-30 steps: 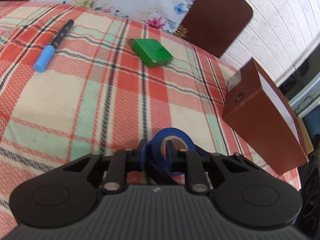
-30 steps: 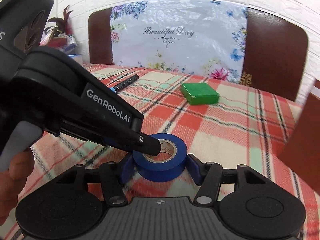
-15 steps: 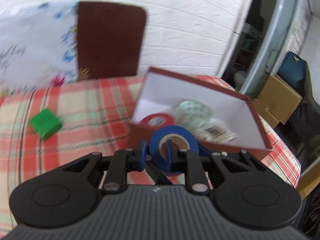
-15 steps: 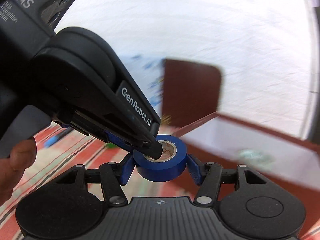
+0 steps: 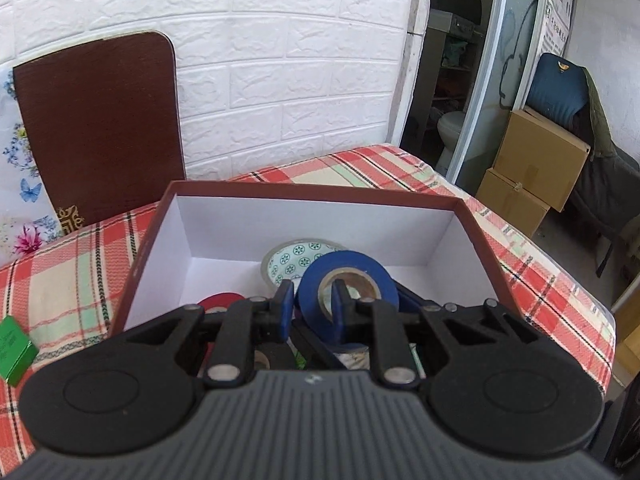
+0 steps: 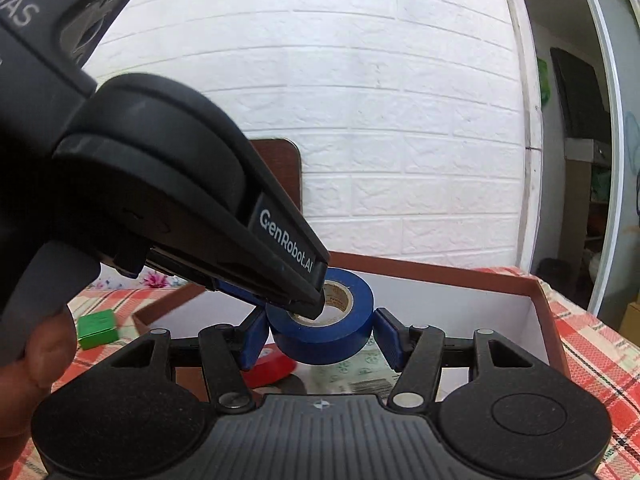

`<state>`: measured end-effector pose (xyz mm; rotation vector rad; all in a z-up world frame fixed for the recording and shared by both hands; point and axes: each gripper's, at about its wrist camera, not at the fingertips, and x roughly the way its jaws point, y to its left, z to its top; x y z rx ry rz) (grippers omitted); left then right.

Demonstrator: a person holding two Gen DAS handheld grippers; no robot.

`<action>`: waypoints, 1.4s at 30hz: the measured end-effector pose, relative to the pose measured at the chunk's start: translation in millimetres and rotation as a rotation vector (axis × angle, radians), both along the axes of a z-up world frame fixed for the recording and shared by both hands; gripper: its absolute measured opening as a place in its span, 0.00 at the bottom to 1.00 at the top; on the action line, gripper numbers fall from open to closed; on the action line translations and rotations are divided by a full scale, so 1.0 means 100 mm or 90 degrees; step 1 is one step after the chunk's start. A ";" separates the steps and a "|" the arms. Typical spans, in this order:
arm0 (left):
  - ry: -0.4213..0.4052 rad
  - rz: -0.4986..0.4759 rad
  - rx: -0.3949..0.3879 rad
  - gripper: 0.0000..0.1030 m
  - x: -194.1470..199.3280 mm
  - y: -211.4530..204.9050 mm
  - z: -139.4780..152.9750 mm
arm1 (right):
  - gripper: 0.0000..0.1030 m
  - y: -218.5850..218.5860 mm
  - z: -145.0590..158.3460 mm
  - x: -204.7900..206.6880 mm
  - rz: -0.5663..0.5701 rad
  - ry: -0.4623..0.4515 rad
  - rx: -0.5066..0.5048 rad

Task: Organize objects
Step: 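Carry the blue tape into the brown box and open the left tool, then grasp the blue-capped marker with the right tool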

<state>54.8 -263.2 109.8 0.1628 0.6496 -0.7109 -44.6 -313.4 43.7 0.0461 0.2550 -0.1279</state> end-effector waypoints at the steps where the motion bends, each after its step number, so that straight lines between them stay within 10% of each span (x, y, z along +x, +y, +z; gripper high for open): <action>1: 0.000 0.002 0.004 0.23 0.02 -0.01 -0.02 | 0.54 -0.02 -0.02 0.03 -0.002 0.004 0.001; 8: -0.011 0.036 0.022 0.40 0.06 0.04 -0.13 | 0.55 -0.03 -0.18 0.12 -0.025 0.024 0.004; 21: -0.056 0.078 0.012 0.41 -0.17 0.49 0.00 | 0.57 0.24 -0.16 -0.12 -0.022 0.007 -0.013; 35: -0.061 0.210 0.019 0.47 -0.12 1.48 -0.16 | 0.63 0.77 0.10 -0.49 -0.004 -0.080 -0.074; 42: -0.055 0.300 0.020 0.51 -0.04 2.31 -0.38 | 0.63 1.23 0.08 -0.28 0.104 -0.031 -0.051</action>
